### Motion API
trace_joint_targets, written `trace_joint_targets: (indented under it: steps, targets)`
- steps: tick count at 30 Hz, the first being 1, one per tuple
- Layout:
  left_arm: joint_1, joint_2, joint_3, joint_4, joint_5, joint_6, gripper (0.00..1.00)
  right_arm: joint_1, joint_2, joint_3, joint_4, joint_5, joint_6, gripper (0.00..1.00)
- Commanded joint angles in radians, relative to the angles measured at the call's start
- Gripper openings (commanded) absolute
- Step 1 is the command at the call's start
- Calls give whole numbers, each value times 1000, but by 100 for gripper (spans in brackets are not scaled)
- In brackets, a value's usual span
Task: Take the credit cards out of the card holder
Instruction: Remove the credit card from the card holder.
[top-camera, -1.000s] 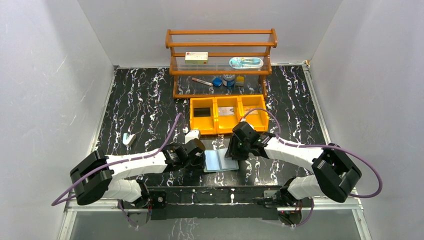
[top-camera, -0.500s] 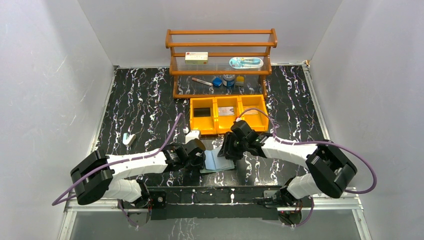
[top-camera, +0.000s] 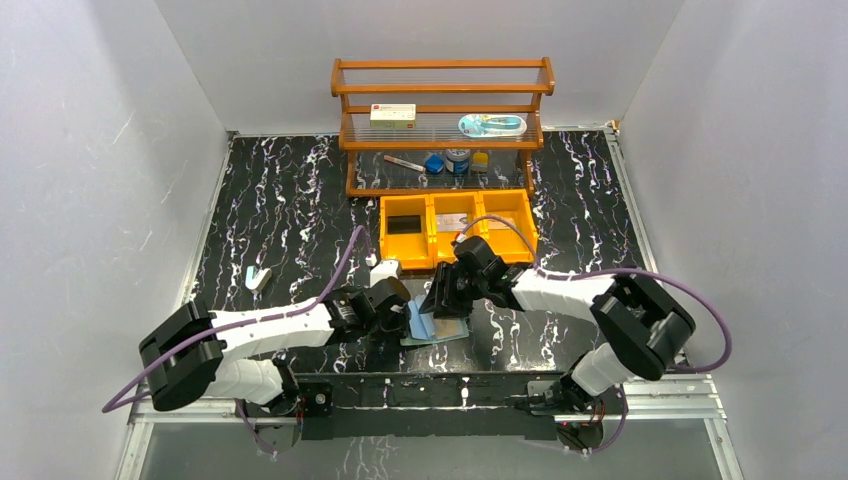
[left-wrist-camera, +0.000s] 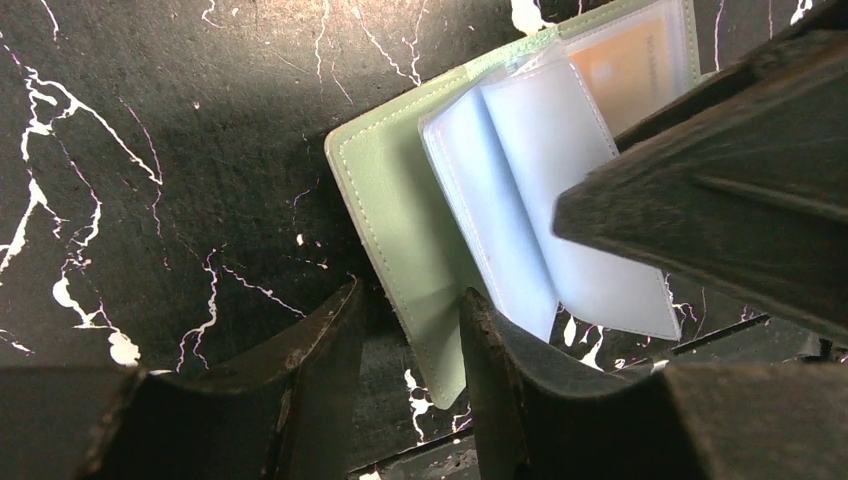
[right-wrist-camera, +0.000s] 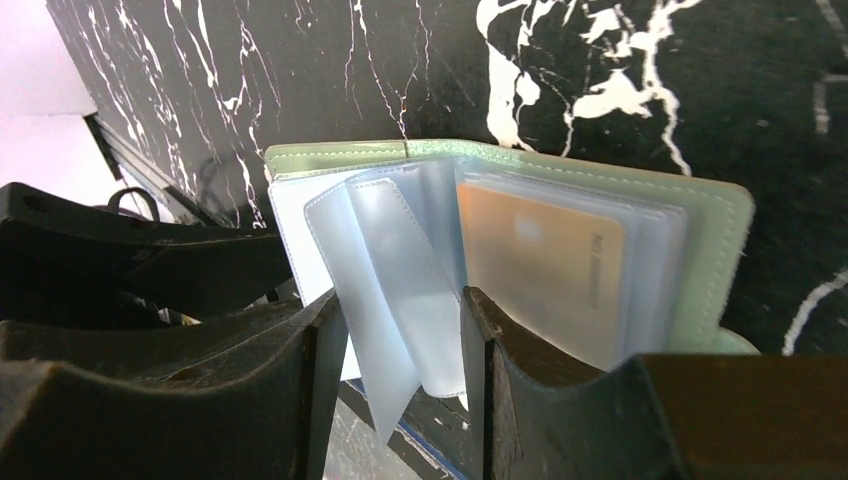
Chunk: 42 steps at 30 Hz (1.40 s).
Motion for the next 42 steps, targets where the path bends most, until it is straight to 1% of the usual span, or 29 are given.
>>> trace_joint_targets:
  steps: [1,5,10,19,22,28,30,33,37,42]
  targets:
    - [0,-45,2,-31,-28,-8,38,10,58,45,135,-108,23,53]
    - [1,-62,-9,-39,-38,-20,38,17,79,68,172,-130,28,53]
    - [1,-79,-18,-55,-51,-32,38,24,76,58,231,-155,42,54]
    - [0,-129,-36,-115,-98,-75,38,32,129,82,173,-138,18,55]
    - [1,-167,-43,-139,-122,-92,39,36,145,88,187,-151,18,55]
    - [0,-227,-55,-121,-121,-80,45,51,176,110,169,-131,31,55]
    - [1,-218,-64,-74,-93,-58,49,51,183,103,175,-119,47,55]
    - [0,-167,-66,-26,-58,-51,49,51,182,81,198,-101,79,54]
    - [1,-94,-63,-11,-46,-61,46,51,153,41,228,-69,122,54]
    - [0,-65,-84,21,-40,-81,44,51,128,23,249,-54,146,54]
